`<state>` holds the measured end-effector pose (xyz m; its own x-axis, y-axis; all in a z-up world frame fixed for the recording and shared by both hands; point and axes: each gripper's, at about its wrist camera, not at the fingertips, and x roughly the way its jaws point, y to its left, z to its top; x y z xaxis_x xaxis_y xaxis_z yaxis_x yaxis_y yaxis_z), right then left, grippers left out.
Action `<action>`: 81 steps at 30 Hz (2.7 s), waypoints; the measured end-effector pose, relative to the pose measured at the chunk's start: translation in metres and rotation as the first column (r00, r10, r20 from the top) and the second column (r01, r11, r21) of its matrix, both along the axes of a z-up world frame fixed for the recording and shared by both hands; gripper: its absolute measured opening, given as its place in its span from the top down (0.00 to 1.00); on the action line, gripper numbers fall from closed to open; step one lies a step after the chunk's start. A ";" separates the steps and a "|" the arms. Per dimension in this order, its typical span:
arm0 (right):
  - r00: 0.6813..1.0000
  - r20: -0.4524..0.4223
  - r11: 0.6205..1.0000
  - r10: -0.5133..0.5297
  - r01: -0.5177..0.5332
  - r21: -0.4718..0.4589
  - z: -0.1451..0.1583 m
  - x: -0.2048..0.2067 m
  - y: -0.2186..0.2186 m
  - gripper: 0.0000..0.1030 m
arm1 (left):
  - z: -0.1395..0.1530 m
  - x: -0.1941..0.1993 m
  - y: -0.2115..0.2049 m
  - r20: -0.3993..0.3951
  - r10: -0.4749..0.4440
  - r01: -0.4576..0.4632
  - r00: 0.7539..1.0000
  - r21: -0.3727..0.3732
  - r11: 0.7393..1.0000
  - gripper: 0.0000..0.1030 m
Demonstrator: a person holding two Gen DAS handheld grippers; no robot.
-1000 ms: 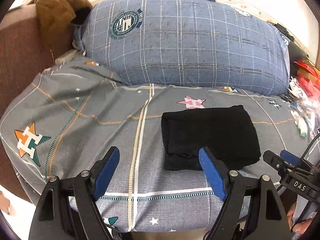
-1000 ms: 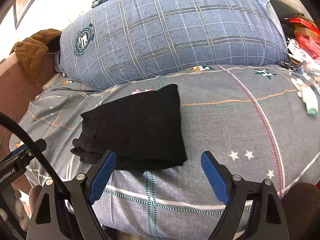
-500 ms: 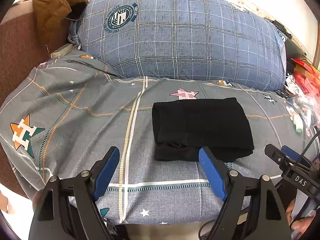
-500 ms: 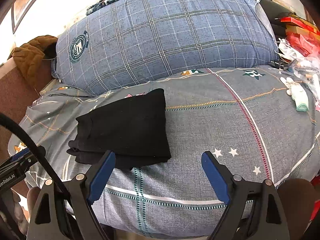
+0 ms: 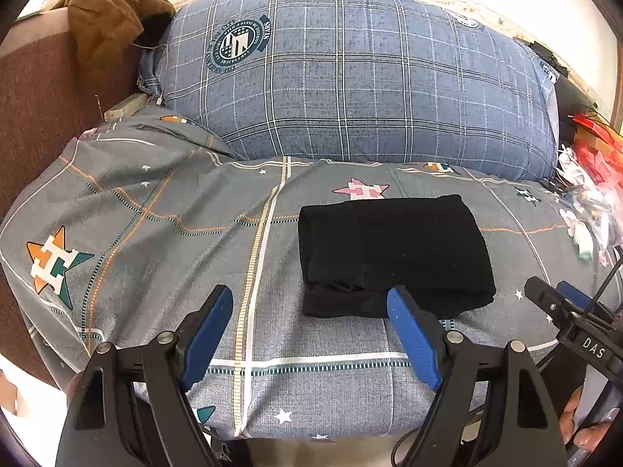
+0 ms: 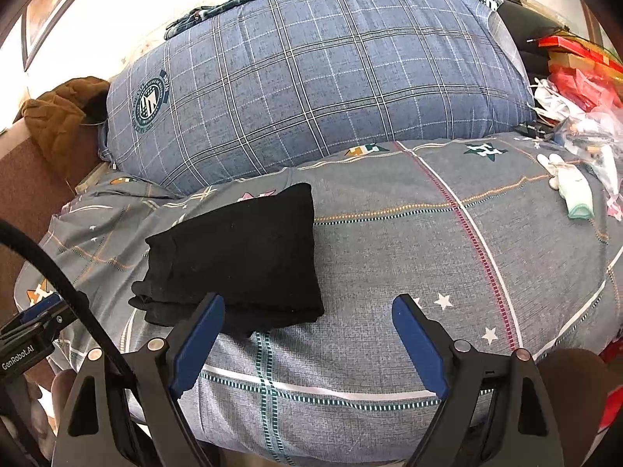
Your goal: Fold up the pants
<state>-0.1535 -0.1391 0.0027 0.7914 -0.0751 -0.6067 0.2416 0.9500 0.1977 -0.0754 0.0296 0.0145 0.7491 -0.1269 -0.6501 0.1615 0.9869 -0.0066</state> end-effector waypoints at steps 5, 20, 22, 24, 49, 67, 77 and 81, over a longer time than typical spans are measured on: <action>1.000 -0.016 1.000 0.015 -0.015 -0.003 -0.003 0.002 0.003 0.11 | -0.002 0.000 -0.001 -0.011 -0.007 0.007 1.000 -0.001 1.000 0.21; 0.998 -0.062 1.000 0.028 -0.028 0.004 -0.017 0.012 0.006 0.11 | -0.021 0.011 0.003 -0.074 0.001 -0.001 0.997 -0.009 1.000 0.21; 0.997 -0.070 0.999 0.031 -0.031 0.007 -0.020 0.013 0.006 0.11 | -0.025 0.014 0.005 -0.089 0.000 -0.002 0.996 -0.019 1.000 0.21; 0.996 -0.078 0.999 0.036 -0.036 0.007 -0.022 0.016 0.006 0.11 | -0.028 0.021 0.012 -0.110 -0.005 -0.001 0.994 -0.055 0.998 0.21; 0.942 -0.117 0.854 0.314 -0.227 0.468 -0.060 0.175 -0.042 0.11 | -0.099 0.168 0.010 -0.350 -0.333 0.113 0.876 -0.520 0.846 0.22; 0.938 -0.027 0.883 0.346 -0.315 0.349 0.013 0.152 -0.002 0.56 | -0.027 0.139 0.027 -0.199 -0.318 0.173 0.927 -0.526 0.833 0.60; 0.939 0.008 0.891 0.345 -0.330 0.313 0.042 0.185 0.004 0.56 | -0.002 0.180 0.037 -0.150 -0.300 0.176 0.942 -0.542 0.822 0.60; 0.942 -0.005 0.893 0.335 -0.315 0.322 0.041 0.208 0.001 0.56 | -0.008 0.201 0.036 -0.165 -0.285 0.155 0.944 -0.542 0.826 0.60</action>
